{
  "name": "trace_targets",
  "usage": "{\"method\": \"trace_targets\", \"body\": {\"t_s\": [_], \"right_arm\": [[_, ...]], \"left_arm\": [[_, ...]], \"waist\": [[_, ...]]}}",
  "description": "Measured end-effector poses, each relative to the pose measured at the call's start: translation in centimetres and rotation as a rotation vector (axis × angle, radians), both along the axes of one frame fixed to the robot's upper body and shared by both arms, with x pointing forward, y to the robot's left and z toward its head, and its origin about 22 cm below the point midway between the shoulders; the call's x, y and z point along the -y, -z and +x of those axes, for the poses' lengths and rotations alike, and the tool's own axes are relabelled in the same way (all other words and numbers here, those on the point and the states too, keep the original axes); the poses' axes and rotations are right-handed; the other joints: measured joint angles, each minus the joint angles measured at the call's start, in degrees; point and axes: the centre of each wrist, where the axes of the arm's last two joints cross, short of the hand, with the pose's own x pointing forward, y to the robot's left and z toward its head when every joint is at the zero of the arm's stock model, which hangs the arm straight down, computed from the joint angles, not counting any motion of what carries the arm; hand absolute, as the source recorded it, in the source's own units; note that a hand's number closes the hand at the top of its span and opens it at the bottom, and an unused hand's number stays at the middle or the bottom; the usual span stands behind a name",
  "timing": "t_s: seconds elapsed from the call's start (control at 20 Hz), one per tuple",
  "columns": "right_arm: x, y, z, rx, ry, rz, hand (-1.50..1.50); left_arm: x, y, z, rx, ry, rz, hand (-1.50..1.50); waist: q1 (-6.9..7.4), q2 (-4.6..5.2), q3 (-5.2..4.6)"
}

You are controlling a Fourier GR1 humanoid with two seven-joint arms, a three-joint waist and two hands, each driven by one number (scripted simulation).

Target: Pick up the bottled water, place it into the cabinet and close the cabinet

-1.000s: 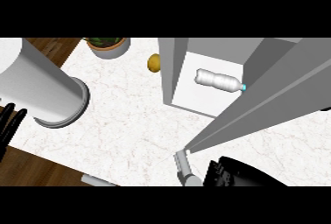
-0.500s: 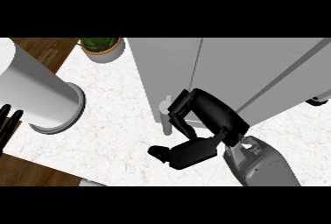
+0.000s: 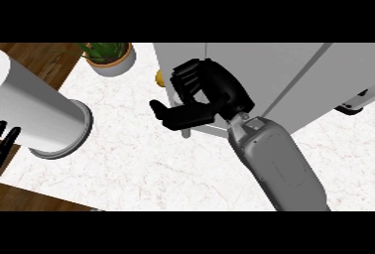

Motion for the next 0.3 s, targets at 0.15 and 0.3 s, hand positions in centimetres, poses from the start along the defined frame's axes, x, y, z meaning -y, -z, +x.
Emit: {"method": "trace_targets", "body": {"t_s": [0.15,0.3], "right_arm": [[-0.63,0.01,0.3,-0.03,0.025,0.023,-1.5],[-1.15,0.0,0.51,-0.055,0.04,0.05,-1.5]], "left_arm": [[-0.11,0.21,-0.18,-0.005,-0.003,-0.005,-1.5],[-0.14,0.23,-0.2,-0.005,-0.004,-0.009,-1.5]], "waist": [[-0.41,-0.27,0.01],[-0.85,-0.46,0.06]]}}
